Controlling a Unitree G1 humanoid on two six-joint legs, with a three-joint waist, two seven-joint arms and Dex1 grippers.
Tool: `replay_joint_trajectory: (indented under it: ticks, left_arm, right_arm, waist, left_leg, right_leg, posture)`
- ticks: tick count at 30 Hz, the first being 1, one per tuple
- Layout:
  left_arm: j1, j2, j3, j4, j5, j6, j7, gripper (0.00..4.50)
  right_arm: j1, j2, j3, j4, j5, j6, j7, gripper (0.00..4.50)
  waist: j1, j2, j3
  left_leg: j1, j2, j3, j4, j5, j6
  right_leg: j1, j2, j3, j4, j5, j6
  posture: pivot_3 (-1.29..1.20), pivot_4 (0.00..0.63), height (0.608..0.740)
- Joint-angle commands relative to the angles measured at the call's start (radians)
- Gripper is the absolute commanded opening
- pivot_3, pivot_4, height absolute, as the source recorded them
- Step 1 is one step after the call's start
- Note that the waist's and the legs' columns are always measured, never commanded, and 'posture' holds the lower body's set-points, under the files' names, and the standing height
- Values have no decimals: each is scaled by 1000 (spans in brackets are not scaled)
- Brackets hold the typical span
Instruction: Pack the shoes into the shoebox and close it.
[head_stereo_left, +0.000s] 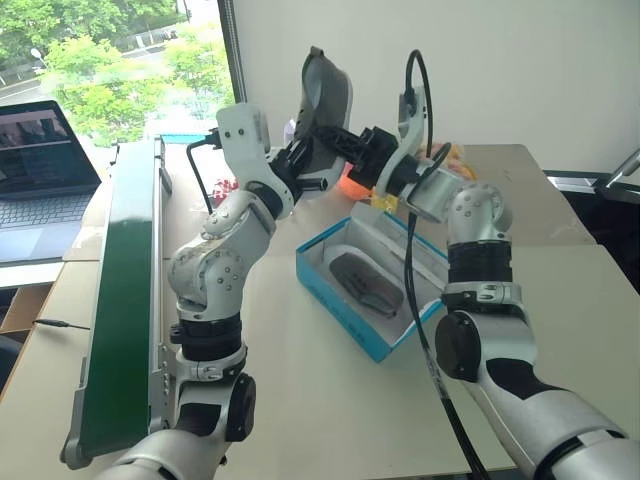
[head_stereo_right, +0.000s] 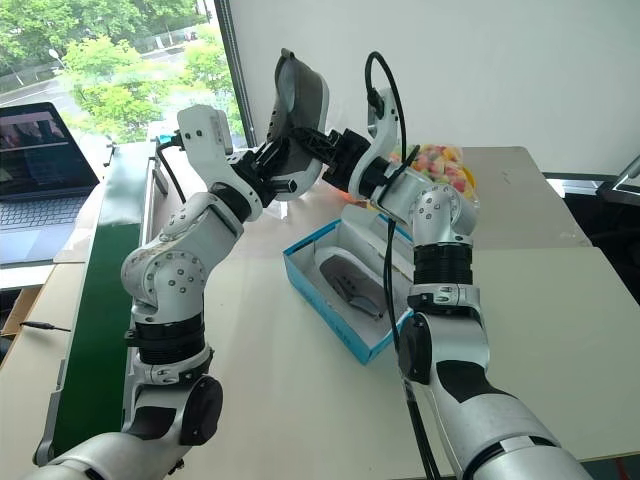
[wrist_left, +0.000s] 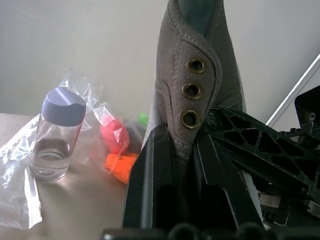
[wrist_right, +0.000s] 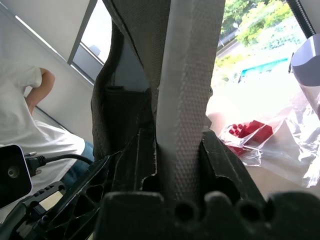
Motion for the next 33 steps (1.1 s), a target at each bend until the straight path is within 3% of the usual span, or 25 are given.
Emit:
replay_joint_trajectory:
  ticks: [1, 5, 7, 10, 15, 25, 33]
  left_arm:
    - [7, 25, -17, -54, -76, 64, -71, 1625]
    - [20, 132, -47, -95, -138, 173, -175, 3092]
    - [32, 198, -57, -118, -156, 207, -225, 3092]
    - [81, 387, -107, -160, -148, 238, -365, 3092]
    - [170, 597, -214, -194, -88, 160, -546, 3092]
    - [240, 708, -268, -230, -44, 79, -699, 3092]
    - [265, 759, -204, -261, -53, 109, -718, 3092]
  right_arm:
    - [-34, -13, -15, -71, 29, -20, 6, 341]
    - [-26, -55, 24, -113, 0, -10, 28, 333]
    - [-19, -101, 62, -140, -24, 3, 49, 333]
    - [0, -249, 194, -253, -58, 136, 122, 333]
    - [90, -437, 341, -446, -46, 283, 241, 333]
    - [245, -589, 496, -574, -109, 293, 356, 333]
    - [327, -590, 572, -549, -185, 224, 397, 333]
  waist:
    - [1, 0, 0]
    - [0, 0, 0]
    - [-1, 0, 0]
    - [-2, 1, 0]
    - [1, 1, 1]
    - [5, 1, 1]
    - [6, 1, 1]
  left_leg:
    - [0, 0, 0, 0, 0, 0]
    - [0, 0, 0, 0, 0, 0]
    - [0, 0, 0, 0, 0, 0]
    - [0, 0, 0, 0, 0, 0]
    - [1, 0, 0, 0, 0, 0]
    - [2, -1, 1, 1, 0, -2]
    - [2, 0, 1, 1, 0, -2]
  right_leg:
    - [0, 0, 0, 0, 0, 0]
    - [0, 0, 0, 0, 0, 0]
    - [0, 0, 0, 0, 0, 0]
    - [0, 0, 0, 0, -1, 1]
    - [0, 0, 0, -1, -5, 6]
    - [-1, -2, 1, 0, -11, 0]
    - [-1, -2, 1, 0, -10, 2]
  posture:
    - [0, 150, 740]
    - [0, 150, 740]
    - [0, 150, 740]
    - [0, 150, 740]
    - [0, 150, 740]
    - [0, 150, 740]
    - [0, 150, 740]
